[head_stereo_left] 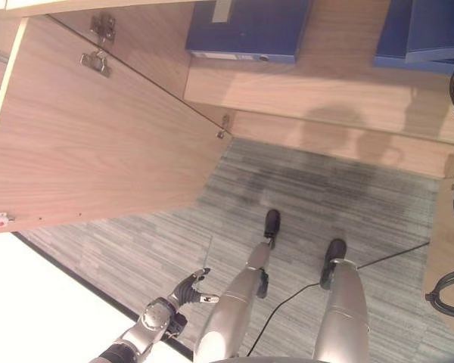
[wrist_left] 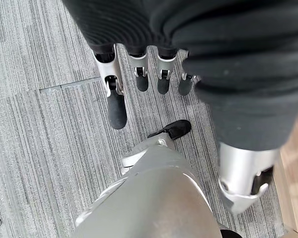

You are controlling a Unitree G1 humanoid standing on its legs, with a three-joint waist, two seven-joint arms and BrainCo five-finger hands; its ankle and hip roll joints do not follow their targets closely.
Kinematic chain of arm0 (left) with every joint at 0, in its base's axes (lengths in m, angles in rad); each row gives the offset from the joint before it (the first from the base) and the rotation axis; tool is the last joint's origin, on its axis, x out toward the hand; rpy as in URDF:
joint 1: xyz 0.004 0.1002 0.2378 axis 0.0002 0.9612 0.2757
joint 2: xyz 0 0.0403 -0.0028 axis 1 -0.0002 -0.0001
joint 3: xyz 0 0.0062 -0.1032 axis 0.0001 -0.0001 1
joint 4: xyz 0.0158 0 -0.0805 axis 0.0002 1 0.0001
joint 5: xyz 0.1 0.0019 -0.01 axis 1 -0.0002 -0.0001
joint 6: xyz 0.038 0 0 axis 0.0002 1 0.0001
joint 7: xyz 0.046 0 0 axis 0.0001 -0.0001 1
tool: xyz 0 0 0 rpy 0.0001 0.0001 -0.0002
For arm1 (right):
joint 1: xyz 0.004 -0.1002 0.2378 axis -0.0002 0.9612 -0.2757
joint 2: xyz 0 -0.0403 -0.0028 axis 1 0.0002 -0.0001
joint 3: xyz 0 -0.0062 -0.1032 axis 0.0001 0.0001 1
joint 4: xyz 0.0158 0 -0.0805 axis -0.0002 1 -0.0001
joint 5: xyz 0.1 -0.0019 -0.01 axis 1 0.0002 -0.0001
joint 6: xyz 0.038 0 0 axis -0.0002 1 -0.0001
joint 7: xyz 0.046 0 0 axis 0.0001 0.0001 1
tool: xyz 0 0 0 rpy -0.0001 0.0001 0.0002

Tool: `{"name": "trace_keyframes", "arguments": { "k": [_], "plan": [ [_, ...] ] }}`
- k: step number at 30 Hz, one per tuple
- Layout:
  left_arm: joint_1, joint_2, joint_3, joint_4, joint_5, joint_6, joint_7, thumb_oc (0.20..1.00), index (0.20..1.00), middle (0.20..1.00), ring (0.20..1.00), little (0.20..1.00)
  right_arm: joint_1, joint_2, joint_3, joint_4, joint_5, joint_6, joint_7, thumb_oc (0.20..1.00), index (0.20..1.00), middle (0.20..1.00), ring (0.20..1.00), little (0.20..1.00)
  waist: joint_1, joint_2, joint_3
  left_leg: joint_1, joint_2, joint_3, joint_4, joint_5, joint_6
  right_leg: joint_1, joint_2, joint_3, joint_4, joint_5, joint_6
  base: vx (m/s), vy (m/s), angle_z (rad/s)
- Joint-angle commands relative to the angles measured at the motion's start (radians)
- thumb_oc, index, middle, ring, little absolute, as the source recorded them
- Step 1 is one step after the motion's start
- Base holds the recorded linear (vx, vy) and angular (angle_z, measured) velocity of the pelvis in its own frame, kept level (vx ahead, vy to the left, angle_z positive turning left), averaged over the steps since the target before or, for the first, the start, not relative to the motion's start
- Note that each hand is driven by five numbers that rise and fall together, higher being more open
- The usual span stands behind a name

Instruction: Put the empty folder in the office cabinet

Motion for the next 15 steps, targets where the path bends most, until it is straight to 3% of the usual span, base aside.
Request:
{"name": "trace_keyframes", "arguments": {
  "k": [1,15],
  "plan": [
    [-0.036,0.021,-0.004,0.026,-0.015,-0.004,0.002,1.0,1.0,1.0,1.0,1.0,-0.135,-0.122,0.112,-0.107,-0.004,-0.074,0.07,0.2,0.2,0.2,0.2,0.2,0.053,0.01,0.0,0.127,0.032,0.034,0.01,-0.213,-0.053,0.076,-0.013,0.076,-0.281,0.168,0.13,0.02,-0.007,-0.03],
    [-0.034,0.038,-0.004,0.005,-0.02,-0.005,-0.011,1.0,1.0,1.0,1.0,1.0,-0.163,-0.1,0.098,-0.187,0.051,-0.143,0.084,0.2,0.2,0.2,0.2,0.2,0.081,0.018,-0.023,0.134,0.039,0.006,0.009,-0.223,-0.057,0.051,-0.015,0.072,-0.236,0.144,0.129,0.03,-0.018,0.0]
  ]
}}
